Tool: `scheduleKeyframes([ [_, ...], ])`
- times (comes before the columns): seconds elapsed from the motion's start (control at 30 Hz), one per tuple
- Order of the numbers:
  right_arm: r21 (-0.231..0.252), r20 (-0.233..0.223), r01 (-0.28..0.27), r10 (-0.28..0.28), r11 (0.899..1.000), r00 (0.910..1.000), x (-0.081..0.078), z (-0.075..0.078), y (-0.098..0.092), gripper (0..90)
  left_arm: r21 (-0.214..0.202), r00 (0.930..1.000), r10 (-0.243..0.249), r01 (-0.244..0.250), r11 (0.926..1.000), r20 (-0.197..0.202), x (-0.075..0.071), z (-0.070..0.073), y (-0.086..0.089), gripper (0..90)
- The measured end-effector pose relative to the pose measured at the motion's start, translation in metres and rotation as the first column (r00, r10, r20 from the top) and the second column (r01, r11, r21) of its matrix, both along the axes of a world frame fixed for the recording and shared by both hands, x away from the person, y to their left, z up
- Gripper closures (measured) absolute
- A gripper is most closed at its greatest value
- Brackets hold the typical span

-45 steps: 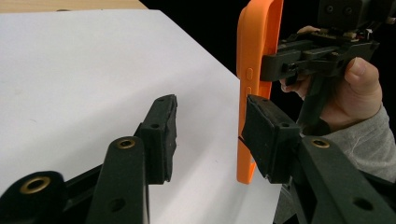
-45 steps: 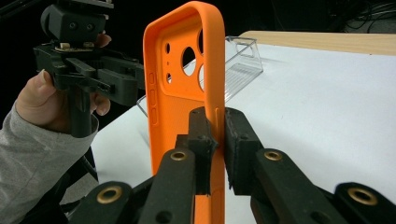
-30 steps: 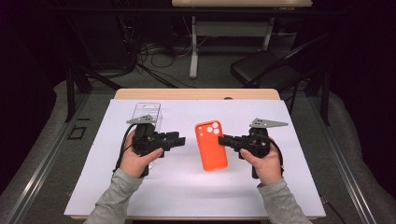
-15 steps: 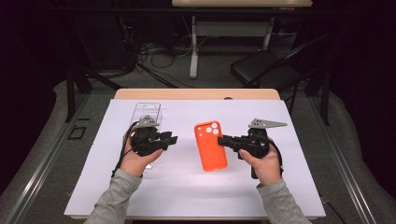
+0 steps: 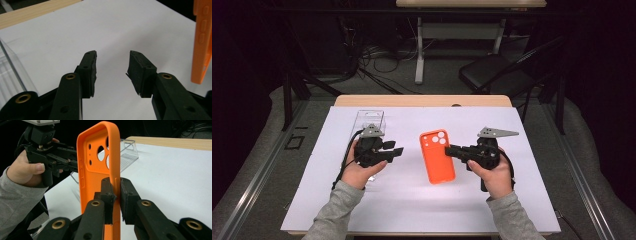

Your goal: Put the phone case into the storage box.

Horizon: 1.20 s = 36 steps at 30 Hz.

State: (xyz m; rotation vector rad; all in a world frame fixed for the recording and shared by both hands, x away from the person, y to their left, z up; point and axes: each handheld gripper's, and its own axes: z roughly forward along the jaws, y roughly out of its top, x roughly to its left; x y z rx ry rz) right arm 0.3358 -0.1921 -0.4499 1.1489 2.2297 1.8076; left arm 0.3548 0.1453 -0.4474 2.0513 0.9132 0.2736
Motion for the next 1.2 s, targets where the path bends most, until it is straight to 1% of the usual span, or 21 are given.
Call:
scheduleKeyframes([
  [0.07,0.001,0.002,0.002,-0.002,1.000,1.0000,0.000,0.000,0.000,82.1,-0.009,0.9998,-0.004,0.004,1.0000,0.019,0.001,0.000,0.001,54.2],
  [0.1,0.002,0.001,0.003,-0.003,1.000,1.0000,0.000,0.000,0.000,82.2,-0.015,0.9998,-0.002,0.002,0.9999,0.022,0.001,0.000,0.002,54.2],
  [0.17,0.005,0.002,0.005,-0.005,1.000,1.0000,0.000,0.000,0.000,82.1,-0.014,0.9995,0.004,-0.004,0.9999,0.031,0.002,0.000,0.004,54.1],
  [0.23,0.001,0.008,0.011,-0.011,1.000,0.9999,-0.001,0.001,0.000,82.1,-0.025,0.9996,0.011,-0.010,0.9996,0.024,0.003,0.000,0.005,54.1],
  [0.3,-0.002,0.007,0.015,-0.015,1.000,0.9999,-0.001,0.001,0.000,82.1,-0.024,0.9994,0.029,-0.028,0.9993,0.021,0.004,0.000,0.007,53.6],
  [0.37,-0.009,0.010,0.016,-0.016,1.000,0.9998,-0.001,0.001,0.001,82.1,-0.024,0.9989,0.037,-0.036,0.9991,0.029,0.004,0.000,0.008,53.2],
  [0.4,-0.007,0.015,0.021,-0.021,1.000,0.9997,-0.001,0.001,0.002,82.2,-0.021,0.9987,0.039,-0.038,0.9990,0.034,0.004,0.000,0.009,51.0],
  [0.43,-0.007,0.015,0.022,-0.022,1.000,0.9996,-0.001,0.000,0.003,82.1,-0.017,0.9987,0.044,-0.044,0.9989,0.026,0.004,0.001,0.010,51.0],
  [0.5,-0.005,0.010,0.023,-0.023,1.000,0.9997,-0.001,0.000,0.004,82.1,-0.019,0.9979,0.051,-0.051,0.9985,0.039,0.004,0.002,0.012,51.1],
  [0.53,-0.003,0.012,0.026,-0.026,1.000,0.9996,-0.001,0.000,0.005,82.1,-0.024,0.9973,0.056,-0.055,0.9982,0.047,0.004,0.003,0.013,50.9],
  [0.6,-0.014,0.015,0.032,-0.032,0.999,0.9994,0.000,0.000,0.008,82.2,-0.040,0.9961,0.075,-0.073,0.9965,0.046,0.004,0.005,0.016,48.8],
  [0.67,-0.025,0.030,0.041,-0.040,0.999,0.9987,0.000,0.001,0.011,82.2,-0.054,0.9957,0.076,-0.073,0.9959,0.052,0.004,0.007,0.019,48.2],
  [0.7,-0.025,0.029,0.046,-0.045,0.999,0.9986,0.000,0.002,0.012,82.1,-0.058,0.9953,0.080,-0.077,0.9954,0.055,0.004,0.008,0.020,47.7],
  [0.77,-0.018,0.032,0.053,-0.052,0.998,0.9981,0.002,0.003,0.014,82.1,-0.060,0.9937,0.089,-0.085,0.9946,0.069,0.004,0.009,0.021,46.8],
  [0.87,-0.008,0.029,0.068,-0.068,0.998,0.9973,0.005,0.002,0.017,82.2,-0.068,0.9926,0.095,-0.090,0.9936,0.075,0.004,0.011,0.023,46.0],
  [0.93,-0.003,0.017,0.075,-0.075,0.997,0.9971,0.008,0.001,0.019,82.2,-0.074,0.9923,0.099,-0.093,0.9929,0.075,0.003,0.012,0.024,45.0],
  [1.0,0.001,0.017,0.083,-0.083,0.997,0.9964,0.010,0.000,0.022,82.2,-0.078,0.9920,0.098,-0.092,0.9928,0.080,0.004,0.012,0.025,44.5],
  [1.13,-0.004,0.023,0.100,-0.100,0.995,0.9947,0.015,-0.001,0.027,82.2,-0.101,0.9905,0.108,-0.100,0.9899,0.084,0.004,0.013,0.029,42.7],
  [1.2,-0.001,0.025,0.111,-0.111,0.994,0.9935,0.017,0.000,0.029,82.2,-0.124,0.9891,0.119,-0.108,0.9863,0.086,0.004,0.015,0.030,42.2],
])
